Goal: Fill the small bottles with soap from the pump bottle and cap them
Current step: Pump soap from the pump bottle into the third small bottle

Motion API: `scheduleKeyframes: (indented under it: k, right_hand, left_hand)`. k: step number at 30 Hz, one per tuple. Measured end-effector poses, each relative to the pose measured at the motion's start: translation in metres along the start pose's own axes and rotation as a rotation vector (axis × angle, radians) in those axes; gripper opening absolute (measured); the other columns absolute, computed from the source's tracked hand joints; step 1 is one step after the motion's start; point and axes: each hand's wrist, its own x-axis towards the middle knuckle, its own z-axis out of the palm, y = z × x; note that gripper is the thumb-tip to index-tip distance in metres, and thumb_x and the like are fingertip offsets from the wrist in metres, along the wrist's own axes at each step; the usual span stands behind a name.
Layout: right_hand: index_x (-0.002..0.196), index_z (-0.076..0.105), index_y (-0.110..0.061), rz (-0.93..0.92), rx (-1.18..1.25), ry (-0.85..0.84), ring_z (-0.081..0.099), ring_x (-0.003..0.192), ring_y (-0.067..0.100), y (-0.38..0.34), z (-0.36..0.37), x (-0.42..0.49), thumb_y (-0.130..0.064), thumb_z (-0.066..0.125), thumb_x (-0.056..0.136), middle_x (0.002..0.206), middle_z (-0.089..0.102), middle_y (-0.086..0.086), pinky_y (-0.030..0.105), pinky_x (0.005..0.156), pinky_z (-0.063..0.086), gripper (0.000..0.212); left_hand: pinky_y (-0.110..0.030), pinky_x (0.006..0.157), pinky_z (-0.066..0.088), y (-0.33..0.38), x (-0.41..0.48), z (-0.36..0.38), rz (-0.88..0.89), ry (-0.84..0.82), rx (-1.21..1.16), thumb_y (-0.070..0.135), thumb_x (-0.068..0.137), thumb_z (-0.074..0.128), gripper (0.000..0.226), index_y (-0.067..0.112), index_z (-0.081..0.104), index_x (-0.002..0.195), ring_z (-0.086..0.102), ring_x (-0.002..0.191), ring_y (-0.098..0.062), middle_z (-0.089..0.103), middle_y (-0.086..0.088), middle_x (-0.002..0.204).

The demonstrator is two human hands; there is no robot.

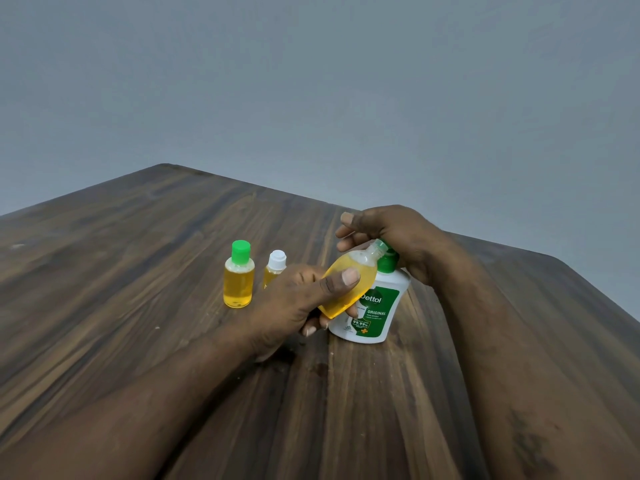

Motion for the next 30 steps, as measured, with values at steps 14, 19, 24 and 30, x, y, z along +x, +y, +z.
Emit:
scheduleKeyframes:
  k: [14,19,24,30]
  right_hand:
    - [0.100,0.077,-0.009,-0.128,-0.064,0.088,0.073,0.084,0.023,-0.0070,-0.0005,-0.0031,-0.044,0.067,0.098,0.091,0.081,0.005,0.050,0.095,0.057,0.036]
    - [0.100,0.078,-0.011,-0.090,-0.086,0.053,0.072,0.084,0.019,-0.0040,-0.0001,-0.0028,-0.043,0.068,0.097,0.092,0.081,0.003,0.039,0.081,0.057,0.033]
    - [0.100,0.078,-0.010,-0.036,-0.062,0.001,0.073,0.085,0.022,-0.0010,0.0004,-0.0031,-0.039,0.071,0.095,0.094,0.081,0.004,0.038,0.083,0.058,0.030]
    - [0.099,0.078,-0.011,-0.078,-0.066,0.034,0.074,0.085,0.021,-0.0035,0.0001,-0.0040,-0.042,0.070,0.095,0.092,0.081,0.003,0.041,0.087,0.058,0.032]
  left_hand:
    - [-0.023,0.046,0.033,-0.0037,0.0017,0.0005,0.015,-0.056,0.020,0.062,0.088,0.059,0.054,0.011,0.079,0.094,0.042,0.044,-0.013,0.060,0.002,0.059]
    - [-0.022,0.045,0.034,-0.0053,0.0012,0.0004,0.008,-0.047,0.029,0.061,0.089,0.062,0.056,0.008,0.078,0.095,0.044,0.044,-0.013,0.062,-0.001,0.061]
    - [-0.025,0.046,0.034,-0.0049,-0.0004,0.0013,0.006,-0.050,0.075,0.062,0.087,0.061,0.057,0.008,0.077,0.096,0.045,0.046,-0.013,0.061,0.002,0.060]
    - [-0.026,0.046,0.038,-0.0013,-0.0014,0.0034,0.021,-0.071,0.102,0.050,0.094,0.061,0.024,0.029,0.072,0.089,0.047,0.051,-0.017,0.061,0.008,0.065]
